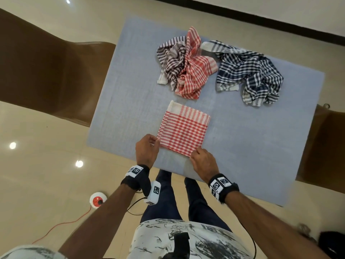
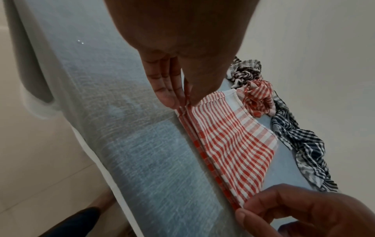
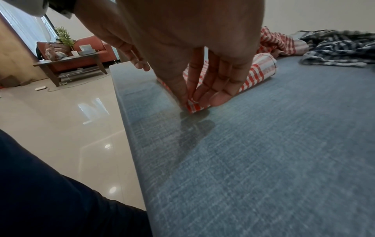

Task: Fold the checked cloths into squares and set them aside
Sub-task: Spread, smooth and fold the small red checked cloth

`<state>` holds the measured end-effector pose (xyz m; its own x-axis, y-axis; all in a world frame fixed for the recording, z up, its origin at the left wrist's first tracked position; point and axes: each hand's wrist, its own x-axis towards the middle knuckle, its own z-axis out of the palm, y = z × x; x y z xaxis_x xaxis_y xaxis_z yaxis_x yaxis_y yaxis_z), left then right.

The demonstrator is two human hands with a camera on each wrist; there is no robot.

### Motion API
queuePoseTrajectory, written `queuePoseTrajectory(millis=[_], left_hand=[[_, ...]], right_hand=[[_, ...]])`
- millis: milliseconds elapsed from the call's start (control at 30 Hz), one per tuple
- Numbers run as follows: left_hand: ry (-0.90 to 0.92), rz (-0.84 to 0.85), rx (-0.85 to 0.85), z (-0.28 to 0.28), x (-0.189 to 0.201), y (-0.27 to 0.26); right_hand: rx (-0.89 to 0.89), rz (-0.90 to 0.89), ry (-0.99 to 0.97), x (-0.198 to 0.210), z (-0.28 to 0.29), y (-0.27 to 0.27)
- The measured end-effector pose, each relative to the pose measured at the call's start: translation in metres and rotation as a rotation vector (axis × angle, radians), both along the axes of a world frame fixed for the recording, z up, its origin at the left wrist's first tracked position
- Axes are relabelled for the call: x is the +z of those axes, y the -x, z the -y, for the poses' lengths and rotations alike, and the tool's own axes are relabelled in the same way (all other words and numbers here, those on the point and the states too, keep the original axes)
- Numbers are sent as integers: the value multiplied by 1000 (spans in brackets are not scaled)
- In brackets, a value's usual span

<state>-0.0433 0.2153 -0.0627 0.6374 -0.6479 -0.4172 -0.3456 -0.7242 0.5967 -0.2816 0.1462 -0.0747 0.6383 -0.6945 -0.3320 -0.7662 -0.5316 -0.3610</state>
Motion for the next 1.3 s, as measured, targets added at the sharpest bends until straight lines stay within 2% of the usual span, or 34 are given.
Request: queuePoseTrajectory(millis=[267, 767, 933, 1033, 1067, 1133, 1200, 1300], left_hand=[[-66, -25, -2, -6, -2, 0], [-32, -50, -24, -13, -2, 4], [-122, 43, -75, -12, -8, 2], [15, 229, -192, -14, -8, 7], [82, 304, -283, -11, -10, 11], [171, 412, -593, -6, -17, 21], [168, 441, -847, -5, -27, 29], [59, 480, -929, -8, -42, 19]], right_hand=[[-21, 1, -55, -2, 0, 4], [4, 10, -77, -6, 2, 8], [-10, -106, -101, 0, 4, -1], [-40, -82, -88, 11, 10, -8], [-41, -6, -41, 17, 11, -13], [-2, 124, 26, 31, 7, -34], [141, 104, 36, 31, -4, -57], [167, 2, -68, -1, -15, -62]])
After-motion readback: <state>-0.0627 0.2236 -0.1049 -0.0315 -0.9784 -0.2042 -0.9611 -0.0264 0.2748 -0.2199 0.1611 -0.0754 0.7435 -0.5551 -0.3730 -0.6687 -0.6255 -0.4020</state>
